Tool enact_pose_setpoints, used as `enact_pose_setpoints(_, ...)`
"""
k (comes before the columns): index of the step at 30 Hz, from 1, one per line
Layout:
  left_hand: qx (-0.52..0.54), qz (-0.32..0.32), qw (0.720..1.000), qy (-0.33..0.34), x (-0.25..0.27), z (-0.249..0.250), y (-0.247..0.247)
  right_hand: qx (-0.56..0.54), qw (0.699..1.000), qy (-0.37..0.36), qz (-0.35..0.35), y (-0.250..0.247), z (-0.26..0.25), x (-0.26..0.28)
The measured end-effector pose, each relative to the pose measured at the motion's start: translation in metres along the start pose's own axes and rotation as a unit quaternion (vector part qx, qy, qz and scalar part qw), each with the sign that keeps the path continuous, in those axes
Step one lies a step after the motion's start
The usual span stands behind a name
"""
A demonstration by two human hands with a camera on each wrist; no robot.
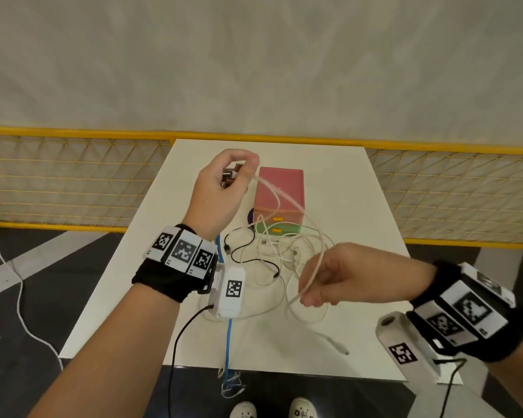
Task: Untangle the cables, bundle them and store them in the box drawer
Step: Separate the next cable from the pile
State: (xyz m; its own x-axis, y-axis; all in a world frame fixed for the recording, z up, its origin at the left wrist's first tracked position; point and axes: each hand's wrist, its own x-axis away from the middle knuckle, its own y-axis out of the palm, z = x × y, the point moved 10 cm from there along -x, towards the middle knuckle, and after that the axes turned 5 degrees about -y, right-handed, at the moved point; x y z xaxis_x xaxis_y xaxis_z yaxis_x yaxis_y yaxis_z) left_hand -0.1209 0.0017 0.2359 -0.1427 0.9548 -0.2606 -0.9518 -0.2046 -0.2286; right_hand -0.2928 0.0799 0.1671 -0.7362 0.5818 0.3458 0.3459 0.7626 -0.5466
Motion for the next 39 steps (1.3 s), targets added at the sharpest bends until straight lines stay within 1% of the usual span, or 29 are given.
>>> enact_pose_setpoints(2, 0.016, -0.048, 0.999, 0.01, 0.01, 0.008, 0.011, 0.125, 0.989, 0.055, -0.052, 0.005, 0.011, 0.011)
enact_pose_setpoints(3, 0.021, -0.069, 0.997, 0.018, 0.016, 0.014, 0.016, 0.161, 0.983, 0.074, -0.053, 0.0, 0.014, 0.016)
enact_pose_setpoints(4, 0.026, -0.089, 0.995, 0.026, 0.021, 0.02, 0.02, 0.182, 0.98, 0.077, -0.024, -0.01, 0.014, 0.018)
enact_pose_setpoints(5, 0.035, -0.108, 0.993, 0.033, 0.026, 0.027, 0.026, 0.195, 0.978, 0.061, 0.031, -0.024, 0.008, 0.019)
enact_pose_setpoints(6, 0.052, -0.13, 0.99, 0.036, 0.031, 0.033, 0.031, 0.199, 0.974, 0.029, 0.1, -0.039, -0.001, 0.02)
enact_pose_setpoints(7, 0.077, -0.155, 0.984, 0.033, 0.036, 0.039, 0.038, 0.188, 0.968, -0.01, 0.163, -0.05, -0.012, 0.02)
enact_pose_setpoints(8, 0.108, -0.182, 0.977, 0.024, 0.041, 0.044, 0.044, 0.163, 0.964, -0.047, 0.204, -0.057, -0.023, 0.021)
enact_pose_setpoints(9, 0.138, -0.205, 0.969, 0.012, 0.045, 0.048, 0.051, 0.126, 0.964, -0.08, 0.218, -0.057, -0.031, 0.018)
enact_pose_setpoints(10, 0.167, -0.222, 0.961, 0.003, 0.049, 0.053, 0.056, 0.086, 0.968, -0.112, 0.207, -0.051, -0.038, 0.012)
enact_pose_setpoints(12, 0.212, -0.234, 0.949, -0.007, 0.053, 0.061, 0.062, 0.021, 0.972, -0.168, 0.16, -0.032, -0.053, 0.0)
enact_pose_setpoints(14, 0.234, -0.223, 0.946, -0.007, 0.052, 0.066, 0.062, -0.057, 0.969, -0.197, 0.137, -0.014, -0.06, -0.013)
enact_pose_setpoints(16, 0.231, -0.205, 0.951, -0.007, 0.05, 0.066, 0.06, -0.166, 0.959, -0.199, 0.117, 0.001, -0.061, -0.024)
enact_pose_setpoints(18, 0.216, -0.191, 0.957, -0.01, 0.047, 0.063, 0.057, -0.224, 0.947, -0.202, 0.108, 0.012, -0.059, -0.034)
enact_pose_setpoints(20, 0.206, -0.173, 0.963, -0.011, 0.042, 0.06, 0.053, -0.207, 0.948, -0.208, 0.125, 0.017, -0.054, -0.04)
enact_pose_setpoints(22, 0.214, -0.143, 0.966, -0.01, 0.035, 0.057, 0.043, -0.14, 0.958, -0.201, 0.149, 0.022, -0.045, -0.045)
enact_pose_setpoints(23, 0.22, -0.126, 0.967, -0.008, 0.03, 0.056, 0.037, -0.108, 0.966, -0.183, 0.151, 0.026, -0.034, -0.048)
enact_pose_setpoints(26, 0.236, -0.089, 0.968, -0.005, 0.021, 0.052, 0.023, -0.017, 0.987, -0.121, 0.108, 0.038, 0.001, -0.058)
enact_pose_setpoints(28, 0.235, -0.08, 0.969, -0.005, 0.019, 0.049, 0.021, 0.023, 0.991, -0.104, 0.075, 0.037, 0.012, -0.062)
enact_pose_setpoints(29, 0.225, -0.078, 0.971, -0.007, 0.019, 0.047, 0.023, 0.01, 0.991, -0.116, 0.073, 0.031, 0.006, -0.062)
enact_pose_setpoints(30, 0.211, -0.079, 0.974, -0.01, 0.021, 0.044, 0.027, -0.027, 0.986, -0.141, 0.082, 0.024, -0.006, -0.062)
enact_pose_setpoints(32, 0.183, -0.089, 0.979, -0.02, 0.024, 0.037, 0.038, -0.136, 0.965, -0.197, 0.106, 0.007, -0.032, -0.062)
enact_pose_setpoints(33, 0.17, -0.095, 0.981, -0.023, 0.026, 0.034, 0.043, -0.182, 0.953, -0.213, 0.112, 0.002, -0.042, -0.063)
enact_pose_setpoints(35, 0.15, -0.096, 0.984, -0.025, 0.027, 0.03, 0.046, -0.221, 0.945, -0.211, 0.12, 0.001, -0.047, -0.068)
enact_pose_setpoints(36, 0.148, -0.086, 0.985, -0.025, 0.026, 0.029, 0.043, -0.206, 0.949, -0.204, 0.126, 0.004, -0.045, -0.07)
enact_pose_setpoints(38, 0.16, -0.048, 0.986, -0.021, 0.021, 0.029, 0.028, -0.117, 0.966, -0.189, 0.133, 0.019, -0.034, -0.073)
enact_pose_setpoints(39, 0.169, -0.025, 0.985, -0.014, 0.018, 0.031, 0.017, -0.074, 0.973, -0.182, 0.124, 0.029, -0.024, -0.074)
